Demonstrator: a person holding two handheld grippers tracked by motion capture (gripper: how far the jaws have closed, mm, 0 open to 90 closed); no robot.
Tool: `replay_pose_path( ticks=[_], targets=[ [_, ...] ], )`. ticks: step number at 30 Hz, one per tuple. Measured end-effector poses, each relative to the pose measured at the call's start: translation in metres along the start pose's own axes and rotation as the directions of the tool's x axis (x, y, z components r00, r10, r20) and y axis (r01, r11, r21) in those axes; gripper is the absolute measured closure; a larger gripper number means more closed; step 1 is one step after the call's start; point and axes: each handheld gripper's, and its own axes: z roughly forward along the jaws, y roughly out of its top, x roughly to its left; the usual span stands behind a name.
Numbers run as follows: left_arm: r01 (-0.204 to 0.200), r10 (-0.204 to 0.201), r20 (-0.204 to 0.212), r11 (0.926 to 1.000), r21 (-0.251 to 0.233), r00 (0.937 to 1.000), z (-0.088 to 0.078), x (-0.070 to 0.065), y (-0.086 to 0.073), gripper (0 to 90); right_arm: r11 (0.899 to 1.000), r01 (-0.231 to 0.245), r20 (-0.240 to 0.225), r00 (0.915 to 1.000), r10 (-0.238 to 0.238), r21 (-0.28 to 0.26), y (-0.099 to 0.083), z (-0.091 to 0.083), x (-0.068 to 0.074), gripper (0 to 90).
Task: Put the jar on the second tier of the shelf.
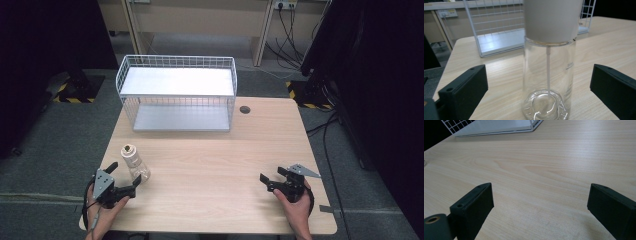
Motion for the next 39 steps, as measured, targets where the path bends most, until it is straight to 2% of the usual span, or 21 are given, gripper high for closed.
replay_pose_path(
  ticks=[4,16,22,28,33,38,39],
  targets=[
    [-0.006,0.006,-0.002,0.9999,0.008,1.0,0.001,-0.001,0.0,3.1,1.0,0.004,-0.001,1.0,-0.004,-0.006,0.0,0.0,0.0,7.0],
    [0.035,-0.035,-0.005,0.9993,-0.014,0.9994,0.001,0.002,0.0,3.1,1.0,0.01,0.001,1.0,-0.01,0.0,0.0,0.0,0.001,7.0],
    [0.025,-0.025,0.013,0.9989,-0.038,0.9996,0.006,0.001,0.011,5.5,1.0,0.006,0.002,1.0,-0.006,0.003,0.0,0.0,0.0,7.0],
    [0.006,-0.005,0.021,0.9962,-0.087,0.9998,0.011,-0.003,0.027,12.5,1.0,0.004,0.002,1.0,-0.004,-0.001,0.0,0.0,0.0,7.0],
    [-0.018,0.02,0.019,0.9953,-0.095,0.9996,0.014,-0.005,0.032,23.0,1.0,0.003,0.001,1.0,-0.003,-0.004,0.0,0.0,0.0,7.1],
    [0.003,-0.002,0.014,0.9947,-0.103,0.9999,0.013,-0.002,0.031,31.9,1.0,0.004,0.001,1.0,-0.004,-0.003,0.0,0.0,0.0,7.0],
    [0.021,-0.018,0.035,0.9947,-0.1,0.9992,0.014,-0.001,0.031,34.2,1.0,0.003,0.0,1.0,-0.003,-0.003,0.0,0.0,0.0,7.1]
  ],
)
